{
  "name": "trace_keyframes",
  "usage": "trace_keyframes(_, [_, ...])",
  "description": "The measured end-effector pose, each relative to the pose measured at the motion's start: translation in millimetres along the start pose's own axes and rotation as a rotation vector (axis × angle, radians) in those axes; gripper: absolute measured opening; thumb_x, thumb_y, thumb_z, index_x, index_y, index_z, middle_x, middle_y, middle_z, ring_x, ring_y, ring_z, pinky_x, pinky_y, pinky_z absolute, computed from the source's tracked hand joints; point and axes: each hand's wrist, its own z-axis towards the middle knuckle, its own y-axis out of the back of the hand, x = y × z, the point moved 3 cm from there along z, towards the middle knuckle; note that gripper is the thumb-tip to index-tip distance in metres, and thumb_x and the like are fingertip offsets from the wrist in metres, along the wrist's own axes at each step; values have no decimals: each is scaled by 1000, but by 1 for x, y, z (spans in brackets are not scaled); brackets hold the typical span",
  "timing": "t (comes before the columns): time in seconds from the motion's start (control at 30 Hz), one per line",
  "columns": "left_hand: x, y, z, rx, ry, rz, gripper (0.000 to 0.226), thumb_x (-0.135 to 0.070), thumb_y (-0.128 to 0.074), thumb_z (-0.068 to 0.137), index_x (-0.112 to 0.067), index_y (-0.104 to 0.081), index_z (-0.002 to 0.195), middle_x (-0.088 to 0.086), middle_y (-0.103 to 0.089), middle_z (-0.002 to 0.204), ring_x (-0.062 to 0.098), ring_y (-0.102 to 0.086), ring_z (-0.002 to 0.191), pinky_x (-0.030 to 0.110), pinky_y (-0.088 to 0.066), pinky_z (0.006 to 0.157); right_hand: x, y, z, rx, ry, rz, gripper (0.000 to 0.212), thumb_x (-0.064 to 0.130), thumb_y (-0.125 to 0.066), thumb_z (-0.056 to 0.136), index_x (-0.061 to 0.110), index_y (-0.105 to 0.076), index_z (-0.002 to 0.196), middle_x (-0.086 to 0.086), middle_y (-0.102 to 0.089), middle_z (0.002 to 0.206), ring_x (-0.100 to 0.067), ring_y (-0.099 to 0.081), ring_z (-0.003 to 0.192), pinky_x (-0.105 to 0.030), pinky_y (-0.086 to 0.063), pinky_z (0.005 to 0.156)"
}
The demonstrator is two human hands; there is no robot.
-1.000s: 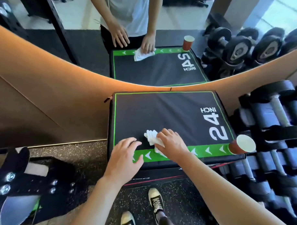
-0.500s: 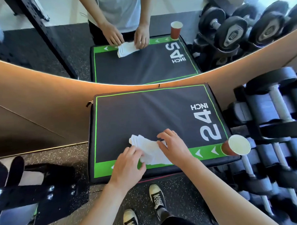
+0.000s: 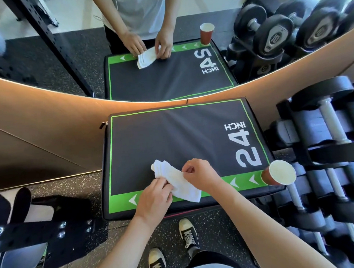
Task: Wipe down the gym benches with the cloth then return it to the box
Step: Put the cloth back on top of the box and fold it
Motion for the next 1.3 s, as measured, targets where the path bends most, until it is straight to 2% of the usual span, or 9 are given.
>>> trace_keyframes(0.23, [0,-6,0,-33,-34,25,19,-3,-78,74,-17,-68,83,-3,-59,88,16,-56,79,26,-47,69,1,9,5,73,9,-135,7,9,-70,83,15,-73,85,3,-71,81,-22,-68,80,-31,-55,65])
trace_keyframes(0.4, [-1,-5,3,-26,-72,59,19,-2,-77,74,-13,-71,89,0,-62,90,20,-62,80,31,-56,67,11,5,12,117,62,-239,11,2,-60,77,7,-70,77,-9,-71,80,-22,-53,67,-29,-47,58])
trace_keyframes(0.57, [-1,-4,4,22,-31,62,20,-5,-81,75,-14,-73,91,-1,-64,95,20,-63,79,34,-56,57,1,41,15,-106,60,-214,20,2,-58,74,17,-71,76,1,-64,79,-25,-62,72,-32,-52,63])
trace_keyframes(0.67, [-4,0,8,16,-35,57,20,-12,-82,81,-17,-70,96,-3,-61,99,20,-60,80,35,-53,58,-5,61,28,-237,70,-272,20,0,-57,80,14,-71,82,-1,-57,83,-29,-57,76,-33,-42,63])
trace_keyframes(0.87, [-7,2,44,50,157,-104,56,-34,-80,86,-24,-54,135,-5,-49,135,20,-52,114,36,-55,82,-22,70,45,-300,16,-310,22,5,-54,91,10,-70,104,-4,-54,98,-32,-57,98,-37,-48,69])
trace_keyframes(0.97, [-7,-7,61,193,148,-44,60,-42,-74,91,-27,-49,144,-3,-36,150,22,-43,126,39,-53,92,-28,66,40,-274,2,-291,31,15,-59,93,13,-68,122,-4,-58,109,-29,-57,108,-36,-50,77])
trace_keyframes(1.07, [-10,-16,67,305,63,40,56,-29,-70,94,-23,-50,147,-1,-28,158,26,-42,128,41,-55,90,-34,59,34,-263,4,-242,37,14,-61,91,11,-65,128,-5,-59,113,-29,-58,109,-31,-43,80])
trace_keyframes(1.17, [-12,-24,68,323,34,67,55,-9,-66,93,-16,-54,147,3,-34,158,28,-44,126,41,-56,90,-36,53,32,-256,21,-198,33,8,-59,93,11,-64,126,-5,-58,113,-30,-58,105,-30,-41,80])
trace_keyframes(1.3, [-13,-25,73,310,61,49,50,-3,-67,92,-15,-58,140,5,-43,149,28,-48,124,42,-55,91,-40,55,32,-270,38,-150,29,6,-58,94,11,-66,122,-4,-57,108,-29,-59,97,-29,-38,75])
